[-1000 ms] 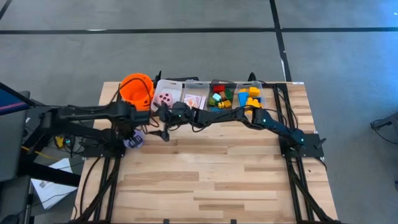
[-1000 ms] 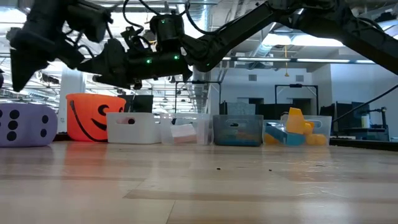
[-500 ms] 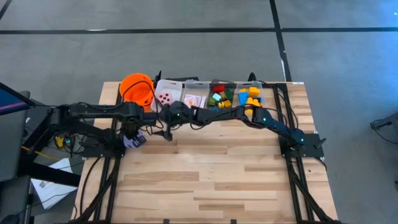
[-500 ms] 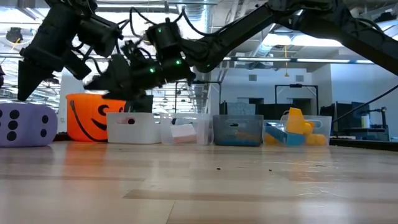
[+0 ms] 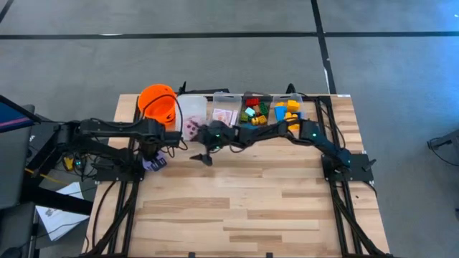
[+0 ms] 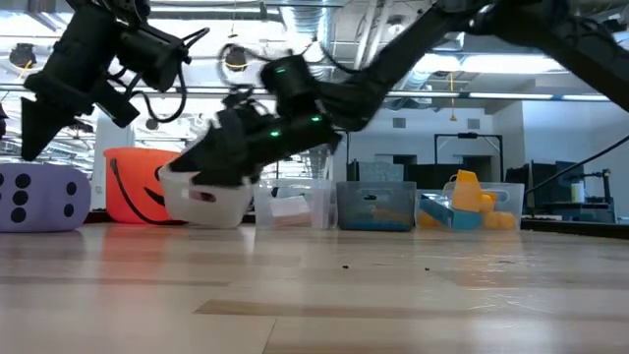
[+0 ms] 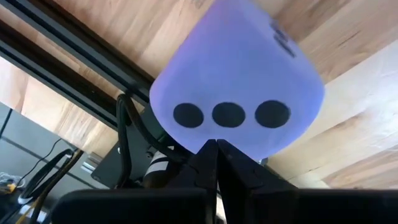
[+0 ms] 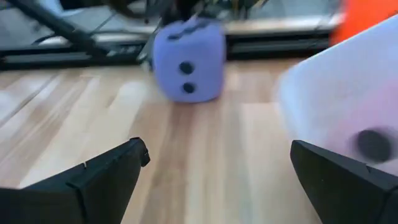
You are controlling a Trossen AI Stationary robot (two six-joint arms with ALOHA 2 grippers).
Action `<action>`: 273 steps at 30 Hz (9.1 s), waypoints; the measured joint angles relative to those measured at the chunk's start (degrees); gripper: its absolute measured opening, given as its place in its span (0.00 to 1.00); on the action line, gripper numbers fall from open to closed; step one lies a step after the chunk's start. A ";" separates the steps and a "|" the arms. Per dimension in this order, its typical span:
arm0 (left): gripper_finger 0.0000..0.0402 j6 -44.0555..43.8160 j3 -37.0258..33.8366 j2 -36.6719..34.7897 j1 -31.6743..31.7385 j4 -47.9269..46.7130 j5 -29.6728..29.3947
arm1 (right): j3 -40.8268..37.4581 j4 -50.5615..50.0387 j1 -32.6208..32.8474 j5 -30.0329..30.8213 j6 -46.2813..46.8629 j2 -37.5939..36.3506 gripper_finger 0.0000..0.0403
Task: Pick & Place Toys
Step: Put the violet die into the white bin
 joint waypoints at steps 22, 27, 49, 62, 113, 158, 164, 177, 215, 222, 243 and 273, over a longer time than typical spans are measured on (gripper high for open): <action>0.00 3.40 -0.62 -0.02 -0.04 -2.81 1.05 | -23.53 26.94 6.82 14.90 -11.17 -10.84 0.99; 0.00 4.41 -0.62 -0.02 -0.04 -1.78 1.13 | -23.69 30.12 7.65 17.62 -11.98 -8.01 0.99; 0.00 5.44 -0.32 0.00 -0.08 0.70 1.53 | -23.58 30.75 7.70 17.45 -11.04 -8.03 0.99; 0.00 5.23 -0.17 -0.08 -0.08 6.34 3.42 | -23.58 30.29 7.72 17.43 -11.04 -8.03 0.99; 0.00 -0.61 6.77 6.82 -9.94 22.90 -1.36 | -23.58 29.43 7.65 17.43 -11.04 -8.03 0.99; 0.00 -4.71 6.53 -1.23 -13.53 21.16 -16.05 | -23.58 10.68 19.18 36.83 5.52 -16.18 0.99; 0.00 -6.16 6.55 5.80 -13.54 20.78 -9.91 | -23.59 9.18 17.69 29.84 11.78 -15.04 0.99; 0.00 -6.56 6.54 11.15 -17.23 25.34 -3.95 | -23.60 6.01 17.49 42.76 13.32 -15.07 0.99; 0.00 -14.20 -5.14 6.62 -20.98 41.22 -3.60 | -23.47 1.57 25.86 52.42 19.93 -15.11 0.99; 0.00 -17.16 -6.74 6.62 -20.98 43.49 -8.42 | -23.47 0.76 27.33 55.84 20.49 -15.11 0.99; 0.00 -14.14 -9.27 6.62 -22.57 62.46 0.81 | -23.47 -9.08 24.61 56.16 23.49 -15.13 0.99; 0.00 -12.56 -9.27 6.62 -20.94 54.20 -14.49 | -23.47 -8.80 20.91 46.85 11.37 -15.13 0.99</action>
